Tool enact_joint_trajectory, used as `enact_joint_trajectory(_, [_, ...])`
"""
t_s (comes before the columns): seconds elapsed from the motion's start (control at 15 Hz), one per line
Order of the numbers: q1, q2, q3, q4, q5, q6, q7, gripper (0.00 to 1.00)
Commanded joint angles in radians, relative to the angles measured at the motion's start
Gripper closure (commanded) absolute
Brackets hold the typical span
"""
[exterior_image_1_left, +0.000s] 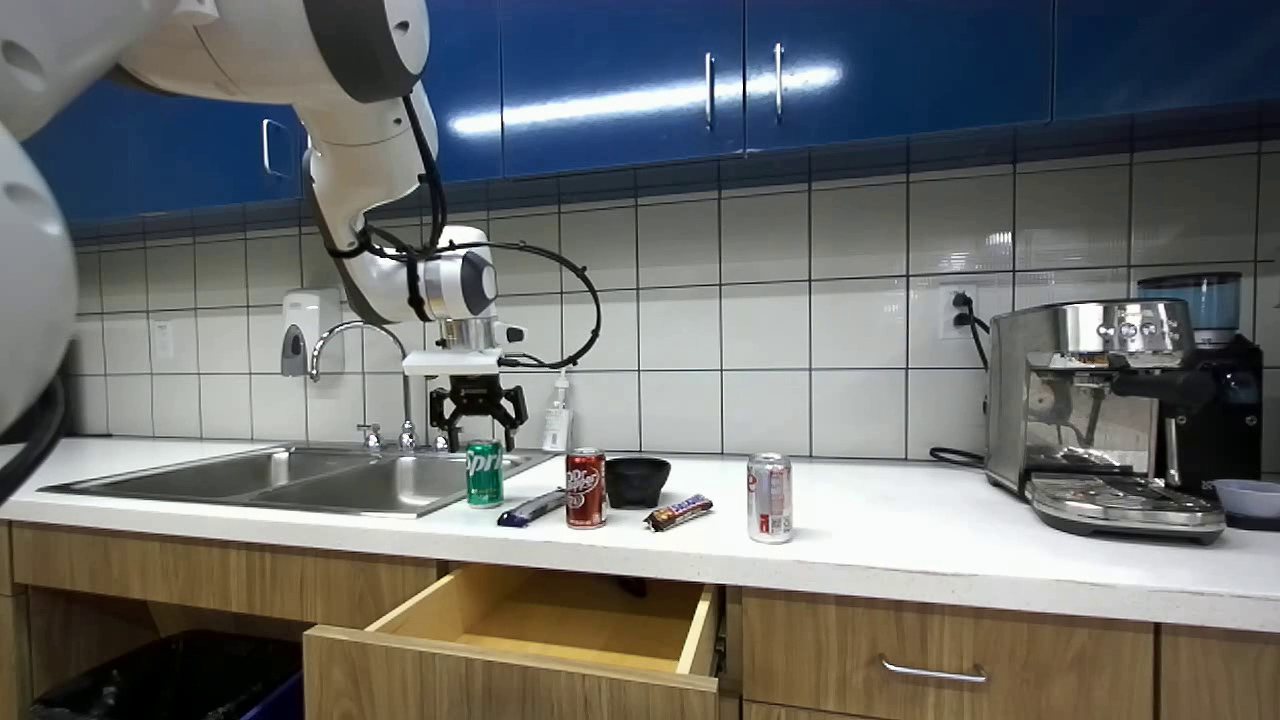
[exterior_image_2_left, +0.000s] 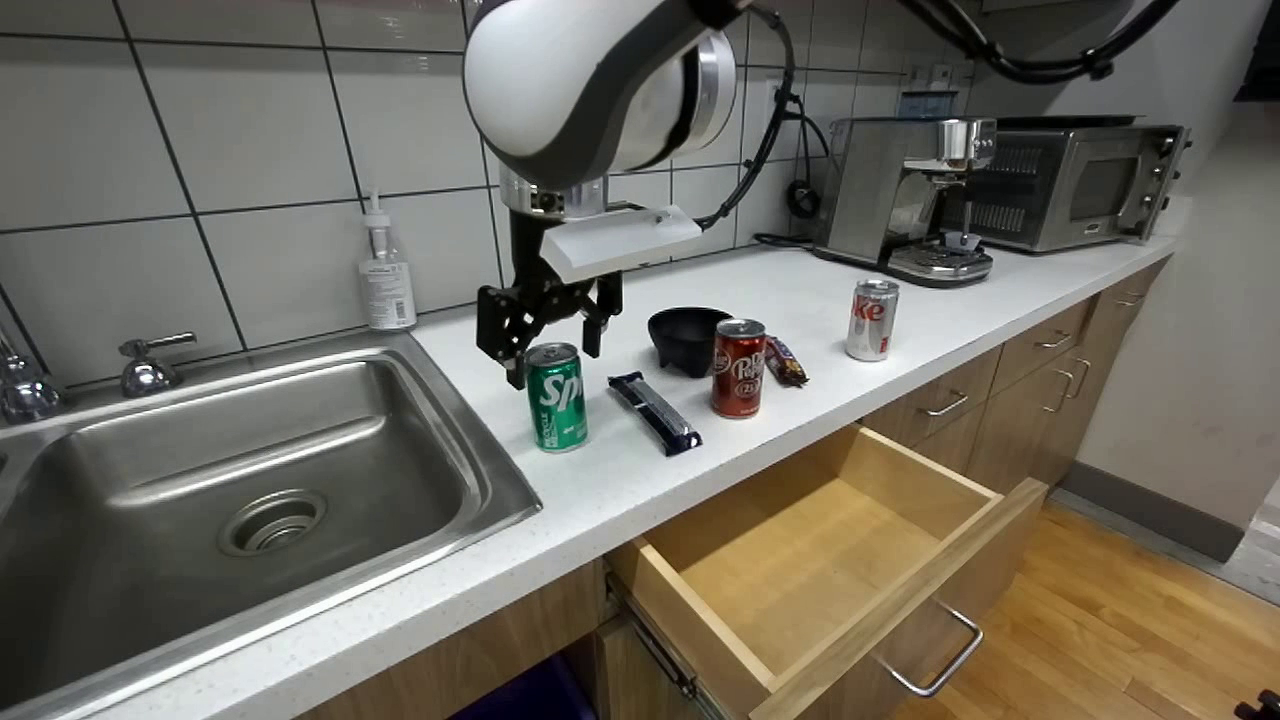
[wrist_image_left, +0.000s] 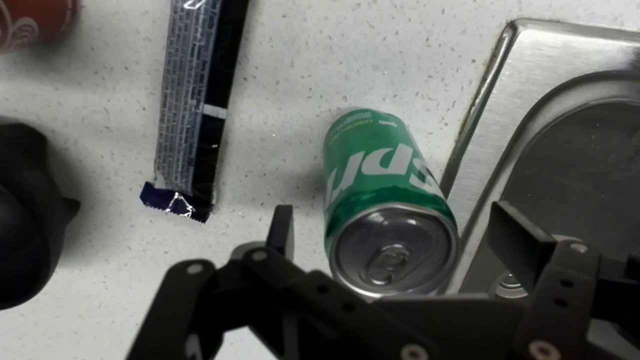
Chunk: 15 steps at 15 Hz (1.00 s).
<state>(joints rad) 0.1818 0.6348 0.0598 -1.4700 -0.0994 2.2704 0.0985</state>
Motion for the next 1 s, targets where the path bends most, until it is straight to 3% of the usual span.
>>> enact_joint_trajectory(0.0, [-0.008,0.018,0.008,0.045,0.023,-0.059,-0.021,0.0])
enact_joint_trajectory(0.93, [-0.002,0.051,-0.002,0.077,0.009,-0.051,-0.016,0.0])
